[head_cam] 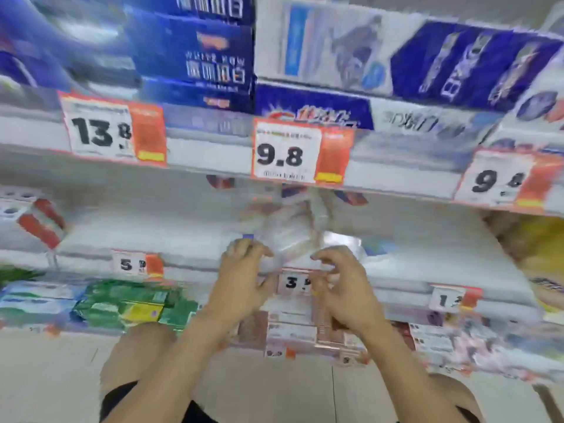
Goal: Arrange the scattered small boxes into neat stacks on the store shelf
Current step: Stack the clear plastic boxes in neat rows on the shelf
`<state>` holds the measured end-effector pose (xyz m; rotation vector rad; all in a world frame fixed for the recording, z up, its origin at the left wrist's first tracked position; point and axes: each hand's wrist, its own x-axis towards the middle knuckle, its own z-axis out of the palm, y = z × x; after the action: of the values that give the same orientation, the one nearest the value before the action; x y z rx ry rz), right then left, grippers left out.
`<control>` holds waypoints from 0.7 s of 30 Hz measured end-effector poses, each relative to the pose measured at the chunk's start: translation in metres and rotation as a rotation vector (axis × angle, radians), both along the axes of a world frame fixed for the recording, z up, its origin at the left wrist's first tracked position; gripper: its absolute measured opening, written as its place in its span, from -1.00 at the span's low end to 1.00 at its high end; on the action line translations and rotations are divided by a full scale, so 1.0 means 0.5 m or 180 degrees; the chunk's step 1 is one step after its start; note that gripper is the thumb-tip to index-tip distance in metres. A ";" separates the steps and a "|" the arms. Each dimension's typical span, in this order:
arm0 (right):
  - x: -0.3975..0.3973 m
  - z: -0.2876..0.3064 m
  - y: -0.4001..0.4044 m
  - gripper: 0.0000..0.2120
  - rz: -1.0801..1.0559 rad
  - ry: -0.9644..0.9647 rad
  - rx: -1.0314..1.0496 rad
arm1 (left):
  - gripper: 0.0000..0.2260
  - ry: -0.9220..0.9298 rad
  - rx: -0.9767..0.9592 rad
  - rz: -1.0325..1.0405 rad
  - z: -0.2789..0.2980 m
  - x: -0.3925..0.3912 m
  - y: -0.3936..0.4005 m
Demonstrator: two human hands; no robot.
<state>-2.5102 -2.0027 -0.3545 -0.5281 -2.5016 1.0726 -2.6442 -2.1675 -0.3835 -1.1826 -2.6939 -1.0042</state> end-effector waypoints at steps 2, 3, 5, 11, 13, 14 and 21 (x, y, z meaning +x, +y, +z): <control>0.010 -0.040 0.001 -0.76 -0.0062 0.0215 0.0410 | -0.64 0.0255 -0.0003 0.0023 -0.041 -0.007 -0.001; 0.021 -0.057 -0.001 -0.78 -0.0078 0.0268 0.0523 | -0.62 0.0335 -0.0022 0.0041 -0.056 -0.006 -0.007; 0.046 -0.070 -0.014 -0.83 -0.0209 0.0247 0.0511 | -0.58 0.0247 -0.0048 0.0045 -0.059 -0.005 -0.024; 0.069 -0.069 -0.029 -0.75 -0.0280 0.0285 0.0666 | -0.63 0.0089 -0.0068 0.0083 -0.024 -0.022 -0.072; 0.054 -0.056 -0.016 -0.70 -0.0466 0.0281 0.0766 | -0.59 0.0054 -0.0113 0.0054 -0.015 -0.033 -0.064; 0.042 -0.051 -0.009 -0.67 -0.0553 0.0255 0.0900 | -0.56 0.0053 -0.0182 0.0045 -0.013 -0.039 -0.057; -0.052 -0.053 0.069 -0.41 -0.0670 -0.0273 0.1459 | -0.38 0.0168 -0.0922 -0.0096 -0.029 -0.100 0.025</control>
<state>-2.5364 -1.9683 -0.3810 -0.6851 -2.5767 0.3863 -2.6942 -2.1550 -0.3982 -1.2736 -2.8572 -0.5877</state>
